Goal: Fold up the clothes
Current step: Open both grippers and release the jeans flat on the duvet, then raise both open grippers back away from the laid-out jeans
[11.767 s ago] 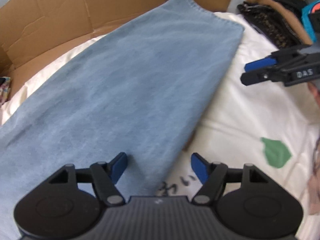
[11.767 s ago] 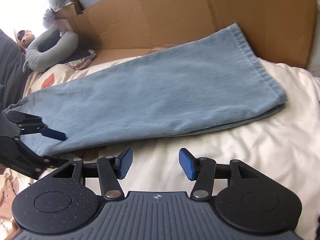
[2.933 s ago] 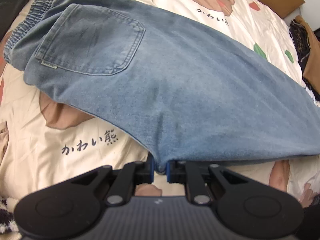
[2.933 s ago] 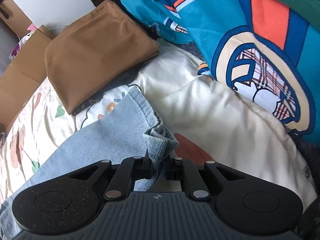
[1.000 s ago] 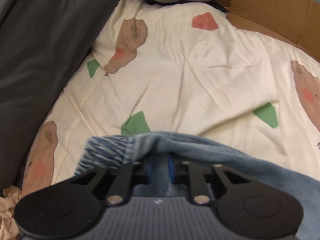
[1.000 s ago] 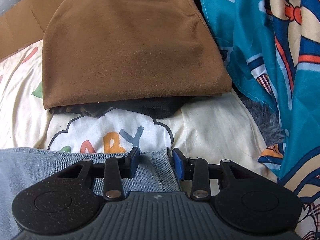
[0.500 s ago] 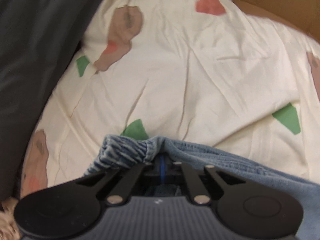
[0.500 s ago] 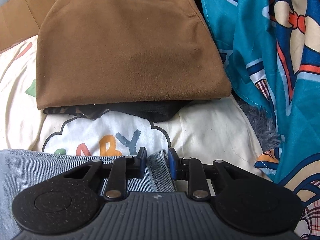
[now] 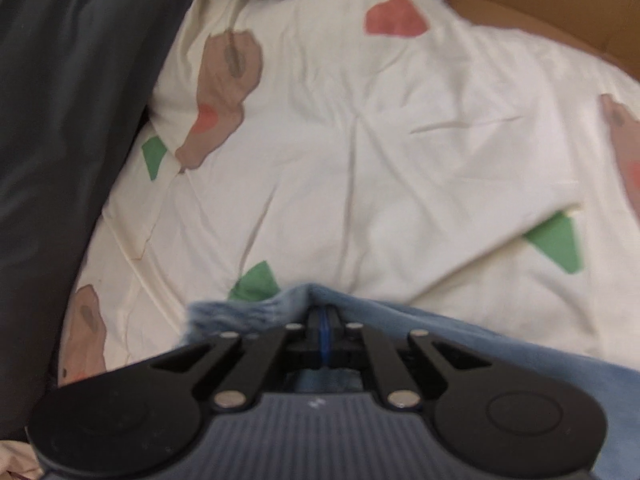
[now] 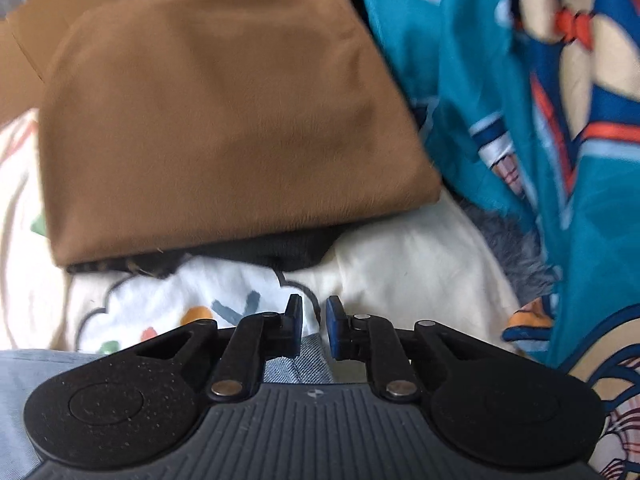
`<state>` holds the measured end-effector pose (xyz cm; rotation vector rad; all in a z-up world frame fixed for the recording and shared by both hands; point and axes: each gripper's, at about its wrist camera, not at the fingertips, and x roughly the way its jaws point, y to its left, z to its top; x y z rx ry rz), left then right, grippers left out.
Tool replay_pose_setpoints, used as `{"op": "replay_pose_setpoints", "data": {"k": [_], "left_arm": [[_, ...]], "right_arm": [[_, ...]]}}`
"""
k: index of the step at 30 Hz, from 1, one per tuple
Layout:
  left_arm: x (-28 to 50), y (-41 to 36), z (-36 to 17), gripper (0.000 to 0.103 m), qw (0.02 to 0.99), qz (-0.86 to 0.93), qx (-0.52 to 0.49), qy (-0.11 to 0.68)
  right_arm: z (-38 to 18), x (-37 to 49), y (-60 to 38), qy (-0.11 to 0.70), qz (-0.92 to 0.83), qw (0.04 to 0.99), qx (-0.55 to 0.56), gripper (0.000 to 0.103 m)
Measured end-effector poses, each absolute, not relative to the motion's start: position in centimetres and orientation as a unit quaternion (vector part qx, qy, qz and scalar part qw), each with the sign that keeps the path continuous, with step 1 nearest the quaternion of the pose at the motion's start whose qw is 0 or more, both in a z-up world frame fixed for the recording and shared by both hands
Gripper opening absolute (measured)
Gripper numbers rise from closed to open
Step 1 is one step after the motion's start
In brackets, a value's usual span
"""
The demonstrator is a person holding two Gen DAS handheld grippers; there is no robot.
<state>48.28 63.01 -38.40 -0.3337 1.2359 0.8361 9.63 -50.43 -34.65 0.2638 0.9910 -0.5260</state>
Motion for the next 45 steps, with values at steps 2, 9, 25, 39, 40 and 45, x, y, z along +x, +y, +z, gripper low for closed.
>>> {"op": "replay_pose_setpoints", "data": {"k": [2, 9, 25, 39, 40, 45], "left_arm": [[48.5, 62.7, -37.5, 0.031, 0.73, 0.369, -0.152, 0.555], [49.6, 60.5, -35.4, 0.044, 0.758, 0.327, -0.155, 0.542], [48.5, 45.8, -36.2, 0.046, 0.822, 0.2, -0.138, 0.516], [54.8, 37.9, -39.6, 0.059, 0.846, 0.132, -0.141, 0.498], [55.4, 37.6, -39.8, 0.06, 0.848, 0.126, -0.134, 0.497], [58.6, 37.8, -40.8, 0.074, 0.851, 0.121, -0.135, 0.494]], "right_arm": [[-33.7, 9.2, -50.2, 0.463, -0.238, 0.845, 0.122, 0.033], [-31.7, 7.8, -46.2, 0.471, -0.176, 0.857, 0.115, 0.044], [-33.4, 2.1, -36.2, 0.519, -0.089, 0.847, 0.073, 0.044], [-36.2, 6.9, -35.5, 0.478, -0.108, 0.87, 0.048, 0.042], [-36.2, 7.4, -35.5, 0.476, -0.109, 0.871, 0.048, 0.042], [-36.3, 10.5, -35.7, 0.48, -0.112, 0.869, 0.041, 0.042]]}}
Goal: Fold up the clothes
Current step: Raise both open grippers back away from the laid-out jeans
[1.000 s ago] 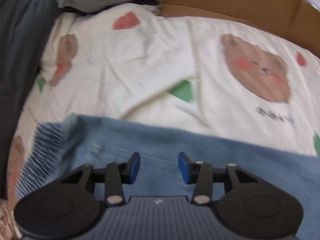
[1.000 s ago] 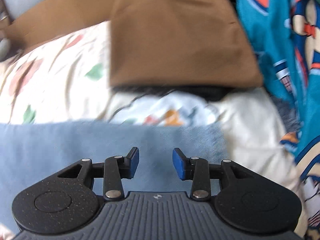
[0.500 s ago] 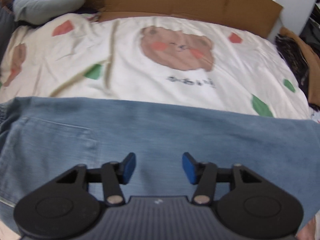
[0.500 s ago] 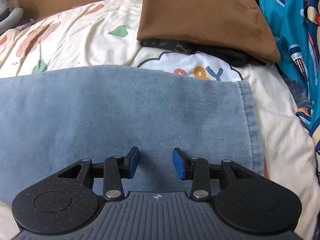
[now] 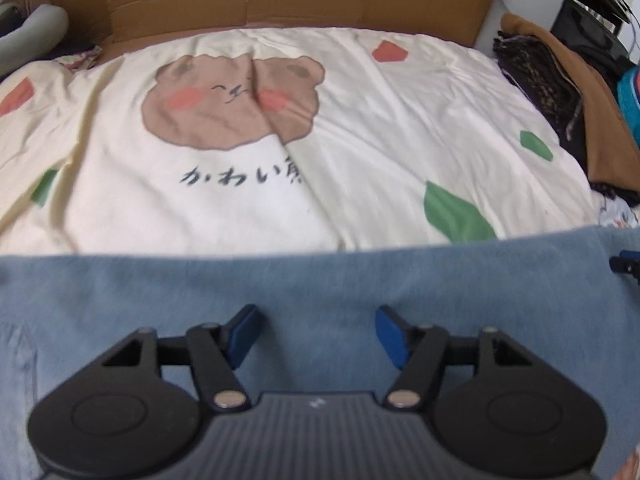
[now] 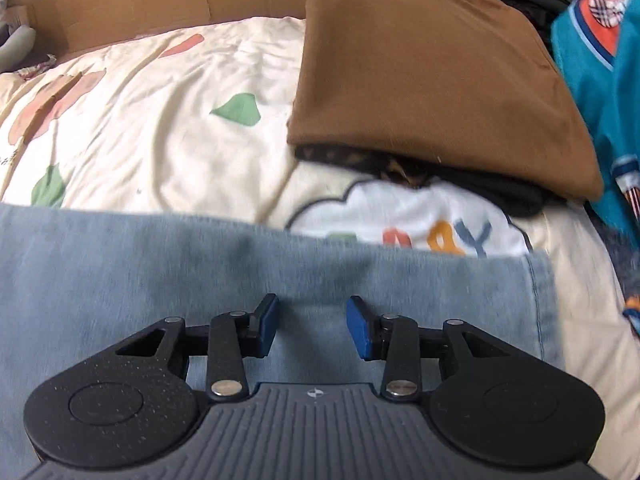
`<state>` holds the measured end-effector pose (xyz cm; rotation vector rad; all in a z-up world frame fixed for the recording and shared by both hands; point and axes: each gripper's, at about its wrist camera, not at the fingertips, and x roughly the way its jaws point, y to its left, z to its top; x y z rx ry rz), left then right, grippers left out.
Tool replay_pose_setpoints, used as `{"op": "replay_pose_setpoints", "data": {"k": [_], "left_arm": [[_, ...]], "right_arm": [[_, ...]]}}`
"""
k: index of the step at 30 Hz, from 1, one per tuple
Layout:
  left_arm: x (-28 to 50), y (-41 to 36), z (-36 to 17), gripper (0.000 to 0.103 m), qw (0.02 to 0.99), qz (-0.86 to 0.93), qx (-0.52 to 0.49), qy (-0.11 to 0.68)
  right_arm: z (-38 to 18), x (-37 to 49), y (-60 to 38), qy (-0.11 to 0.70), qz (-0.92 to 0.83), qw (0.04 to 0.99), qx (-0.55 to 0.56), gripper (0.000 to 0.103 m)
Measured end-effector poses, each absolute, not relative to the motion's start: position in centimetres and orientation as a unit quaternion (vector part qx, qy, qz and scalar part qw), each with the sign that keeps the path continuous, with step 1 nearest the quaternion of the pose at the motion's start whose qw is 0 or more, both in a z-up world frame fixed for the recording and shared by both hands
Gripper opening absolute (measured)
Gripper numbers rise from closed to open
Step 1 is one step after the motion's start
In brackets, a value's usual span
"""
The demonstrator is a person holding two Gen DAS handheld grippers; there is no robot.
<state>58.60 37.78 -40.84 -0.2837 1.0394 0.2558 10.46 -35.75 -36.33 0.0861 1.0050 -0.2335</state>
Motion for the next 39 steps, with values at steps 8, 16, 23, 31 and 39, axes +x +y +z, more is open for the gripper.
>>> {"op": "replay_pose_setpoints", "data": {"k": [8, 16, 23, 31, 39], "left_arm": [[60.1, 36.4, -41.9, 0.089, 0.852, 0.149, -0.123, 0.486], [56.6, 38.7, -38.1, 0.063, 0.836, 0.197, -0.241, 0.453], [49.2, 39.4, -30.6, 0.07, 0.812, 0.272, -0.263, 0.444], [45.6, 39.7, -22.2, 0.071, 0.806, 0.316, -0.249, 0.435], [40.9, 36.9, -16.6, 0.072, 0.798, 0.345, -0.245, 0.429]], "right_arm": [[-36.2, 12.3, -36.5, 0.481, -0.129, 0.864, 0.073, 0.042], [-35.9, 13.2, -37.3, 0.496, -0.137, 0.851, 0.106, 0.045], [-33.6, 13.3, -40.1, 0.536, -0.054, 0.832, 0.136, 0.045], [-25.2, 12.2, -43.1, 0.521, -0.012, 0.844, 0.129, 0.053], [-17.0, 8.7, -45.5, 0.493, 0.019, 0.859, 0.134, 0.055]]}}
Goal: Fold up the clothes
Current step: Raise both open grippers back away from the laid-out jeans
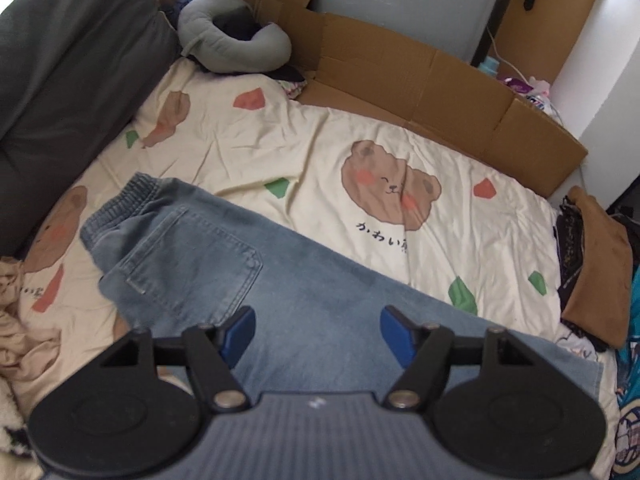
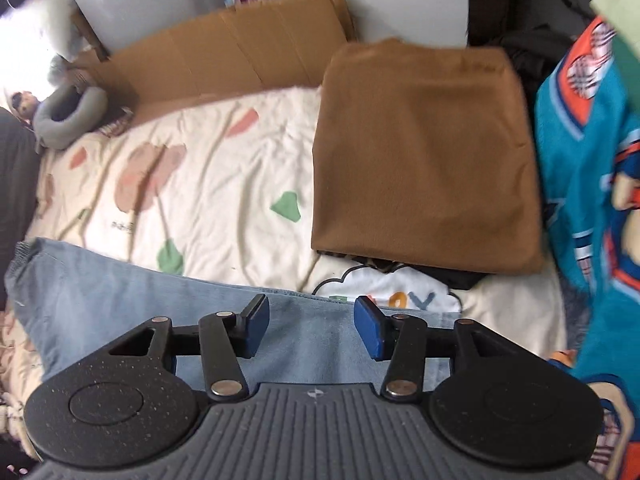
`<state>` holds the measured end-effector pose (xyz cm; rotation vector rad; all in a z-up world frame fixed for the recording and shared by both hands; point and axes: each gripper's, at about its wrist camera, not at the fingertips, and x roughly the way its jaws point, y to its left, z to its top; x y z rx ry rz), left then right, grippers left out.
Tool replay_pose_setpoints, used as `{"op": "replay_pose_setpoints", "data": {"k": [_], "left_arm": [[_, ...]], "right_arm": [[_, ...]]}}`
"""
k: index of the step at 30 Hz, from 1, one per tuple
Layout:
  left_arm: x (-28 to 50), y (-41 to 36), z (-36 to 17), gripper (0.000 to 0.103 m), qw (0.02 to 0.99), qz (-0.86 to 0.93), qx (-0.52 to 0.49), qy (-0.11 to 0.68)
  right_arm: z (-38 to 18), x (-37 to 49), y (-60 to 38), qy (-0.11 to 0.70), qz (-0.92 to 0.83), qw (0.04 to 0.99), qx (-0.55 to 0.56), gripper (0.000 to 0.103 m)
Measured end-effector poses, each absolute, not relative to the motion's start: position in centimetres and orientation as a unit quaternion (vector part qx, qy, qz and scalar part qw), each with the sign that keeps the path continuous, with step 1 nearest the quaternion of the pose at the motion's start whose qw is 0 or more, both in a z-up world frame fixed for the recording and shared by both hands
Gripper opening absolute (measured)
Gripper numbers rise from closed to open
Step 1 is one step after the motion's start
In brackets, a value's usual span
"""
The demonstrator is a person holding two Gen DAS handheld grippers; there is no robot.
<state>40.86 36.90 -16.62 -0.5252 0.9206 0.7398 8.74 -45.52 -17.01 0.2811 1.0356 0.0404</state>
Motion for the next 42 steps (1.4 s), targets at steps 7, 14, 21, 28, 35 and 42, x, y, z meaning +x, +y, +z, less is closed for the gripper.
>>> {"op": "replay_pose_setpoints", "data": {"k": [7, 14, 21, 28, 35, 42], "left_arm": [[36.5, 35.1, -11.6, 0.072, 0.797, 0.376, -0.251, 0.402], [32.5, 33.6, -9.3, 0.072, 0.787, 0.394, -0.256, 0.399], [29.0, 32.1, -7.8, 0.075, 0.776, 0.42, -0.252, 0.397], [26.9, 31.1, -9.2, 0.075, 0.758, 0.44, -0.265, 0.401], [26.4, 31.9, -13.1, 0.074, 0.758, 0.432, -0.265, 0.411], [26.5, 33.3, -19.5, 0.066, 0.745, 0.425, -0.284, 0.428]], "right_arm": [[-11.7, 4.5, -47.6, 0.455, 0.029, 0.875, 0.163, 0.06], [-9.2, 0.9, -49.6, 0.434, 0.036, 0.883, 0.177, 0.062], [-9.1, -2.5, -51.6, 0.427, 0.029, 0.883, 0.192, 0.069], [-13.0, -5.0, -51.8, 0.454, 0.015, 0.864, 0.214, 0.07], [-17.1, -6.5, -51.6, 0.488, -0.015, 0.846, 0.214, 0.07], [-19.5, -8.5, -52.8, 0.495, -0.076, 0.829, 0.251, 0.07]]}}
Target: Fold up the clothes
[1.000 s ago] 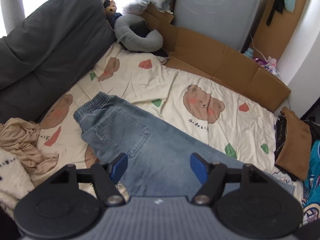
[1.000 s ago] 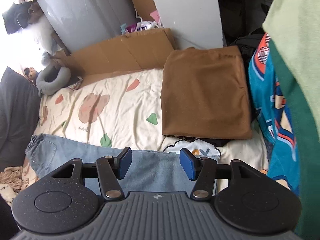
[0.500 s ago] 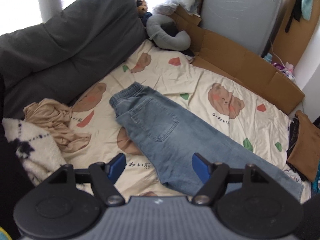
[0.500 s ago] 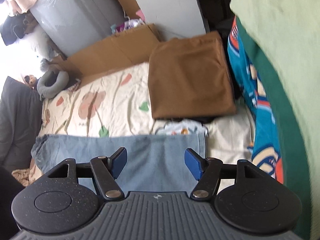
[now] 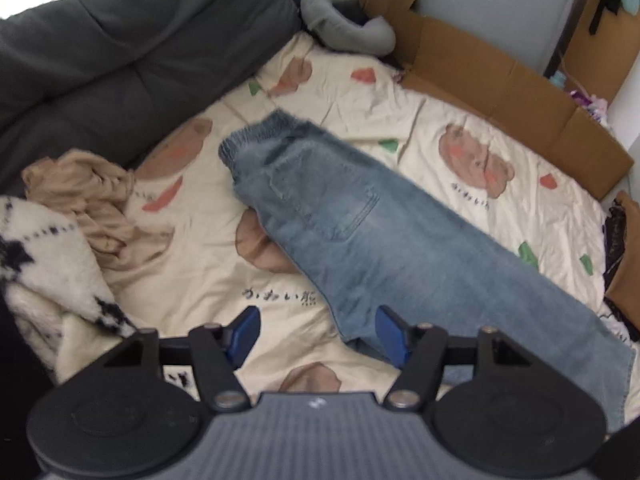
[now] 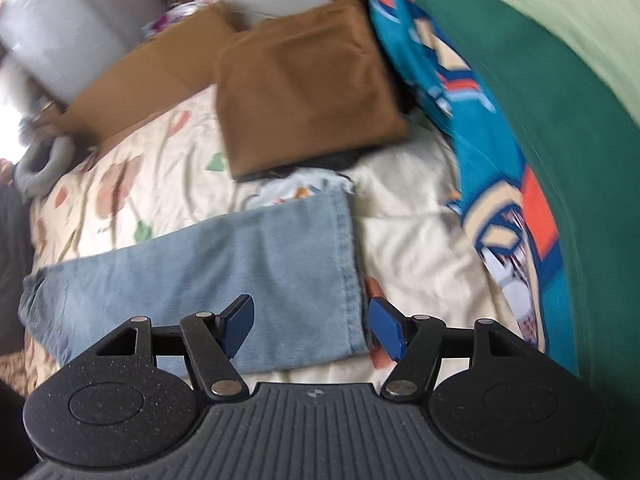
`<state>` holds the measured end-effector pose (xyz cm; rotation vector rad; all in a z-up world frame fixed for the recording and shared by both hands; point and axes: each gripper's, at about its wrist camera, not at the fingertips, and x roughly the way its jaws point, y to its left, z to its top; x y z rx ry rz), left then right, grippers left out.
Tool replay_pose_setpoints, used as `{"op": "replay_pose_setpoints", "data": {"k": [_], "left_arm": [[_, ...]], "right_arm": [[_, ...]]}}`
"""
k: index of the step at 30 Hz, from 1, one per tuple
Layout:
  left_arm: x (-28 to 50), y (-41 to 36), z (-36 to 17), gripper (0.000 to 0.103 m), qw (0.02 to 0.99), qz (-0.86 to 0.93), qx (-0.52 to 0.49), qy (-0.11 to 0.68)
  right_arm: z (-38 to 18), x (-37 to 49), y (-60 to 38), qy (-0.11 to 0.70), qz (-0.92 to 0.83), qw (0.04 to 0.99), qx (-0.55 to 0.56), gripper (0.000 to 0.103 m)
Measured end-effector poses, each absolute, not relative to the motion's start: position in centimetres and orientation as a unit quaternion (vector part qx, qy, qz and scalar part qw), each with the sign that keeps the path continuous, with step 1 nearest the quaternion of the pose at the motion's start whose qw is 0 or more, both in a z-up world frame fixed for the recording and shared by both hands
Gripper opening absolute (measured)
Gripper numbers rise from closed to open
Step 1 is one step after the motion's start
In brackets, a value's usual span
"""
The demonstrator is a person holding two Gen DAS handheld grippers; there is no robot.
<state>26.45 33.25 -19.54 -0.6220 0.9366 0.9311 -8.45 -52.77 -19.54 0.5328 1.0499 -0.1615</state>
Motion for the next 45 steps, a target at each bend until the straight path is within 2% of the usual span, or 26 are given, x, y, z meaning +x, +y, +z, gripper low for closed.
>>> {"op": "replay_pose_setpoints", "data": {"k": [6, 11, 16, 21, 27, 37, 45], "left_arm": [[27.0, 33.3, -25.4, 0.059, 0.74, 0.406, -0.297, 0.447], [27.0, 33.8, -29.1, 0.045, 0.734, 0.408, -0.318, 0.44], [27.7, 34.8, -31.3, 0.039, 0.738, 0.411, -0.323, 0.426], [29.4, 35.5, -33.2, 0.027, 0.749, 0.4, -0.32, 0.419], [31.6, 35.2, -35.9, 0.013, 0.748, 0.374, -0.316, 0.447], [33.2, 35.2, -39.8, 0.012, 0.731, 0.367, -0.313, 0.483], [34.0, 35.2, -39.2, 0.015, 0.723, 0.369, -0.3, 0.501]], "right_arm": [[-21.9, -9.0, -52.4, 0.512, -0.095, 0.821, 0.235, 0.07], [-23.9, -8.5, -51.5, 0.526, -0.095, 0.817, 0.217, 0.07], [-25.6, -8.4, -50.7, 0.539, -0.091, 0.811, 0.206, 0.07], [-26.9, -8.5, -50.4, 0.556, -0.098, 0.796, 0.217, 0.07], [-28.2, -8.1, -50.4, 0.555, -0.107, 0.793, 0.226, 0.07], [-30.2, -8.4, -49.3, 0.57, -0.091, 0.787, 0.219, 0.07], [-31.5, -7.8, -50.3, 0.561, -0.083, 0.79, 0.233, 0.07]]}}
